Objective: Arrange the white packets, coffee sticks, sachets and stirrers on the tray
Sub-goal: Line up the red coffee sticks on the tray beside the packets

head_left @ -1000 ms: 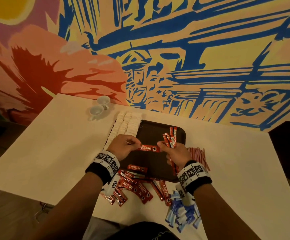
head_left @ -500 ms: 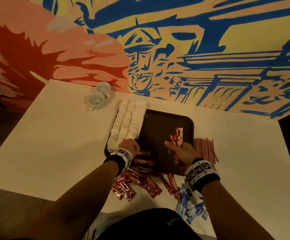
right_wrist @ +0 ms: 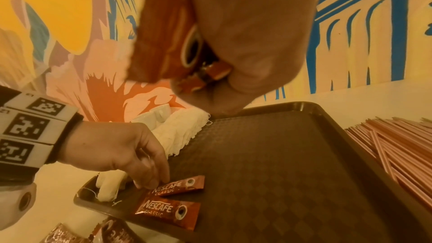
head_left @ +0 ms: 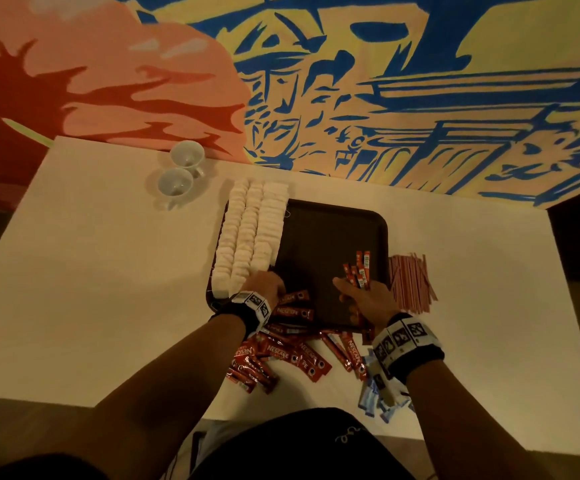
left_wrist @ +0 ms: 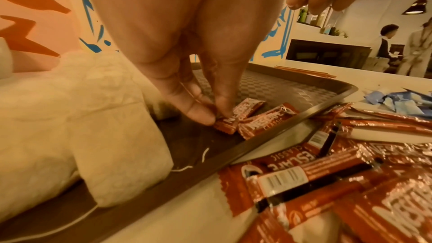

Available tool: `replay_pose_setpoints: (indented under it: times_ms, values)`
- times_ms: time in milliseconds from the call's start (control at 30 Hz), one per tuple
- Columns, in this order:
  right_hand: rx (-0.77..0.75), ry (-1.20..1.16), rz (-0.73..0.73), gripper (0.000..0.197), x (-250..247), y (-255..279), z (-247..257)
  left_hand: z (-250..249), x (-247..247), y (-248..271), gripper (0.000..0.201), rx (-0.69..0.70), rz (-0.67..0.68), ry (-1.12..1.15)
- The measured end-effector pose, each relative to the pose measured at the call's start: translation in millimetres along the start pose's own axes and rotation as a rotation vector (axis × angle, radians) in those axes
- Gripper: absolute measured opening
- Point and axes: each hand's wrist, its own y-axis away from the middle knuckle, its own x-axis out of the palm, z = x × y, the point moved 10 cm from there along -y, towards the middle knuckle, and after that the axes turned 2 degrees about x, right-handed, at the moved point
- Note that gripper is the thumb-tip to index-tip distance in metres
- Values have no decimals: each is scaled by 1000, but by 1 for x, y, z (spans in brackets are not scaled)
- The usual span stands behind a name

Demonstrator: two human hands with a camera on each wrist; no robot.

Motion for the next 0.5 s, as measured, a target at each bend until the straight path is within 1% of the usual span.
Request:
replay_pose_setpoints:
  times_ms: [167, 267, 500]
  values:
    - [12, 37, -22, 20, -1, -5, -5, -6, 5, -6, 31, 68, 8, -37]
    - [25, 49, -23, 24, -1, -9, -8, -9, 9, -8, 31, 93, 48, -40]
    - [42, 55, 4, 23, 3, -17, -5, -8, 13, -12, 31, 94, 73, -31]
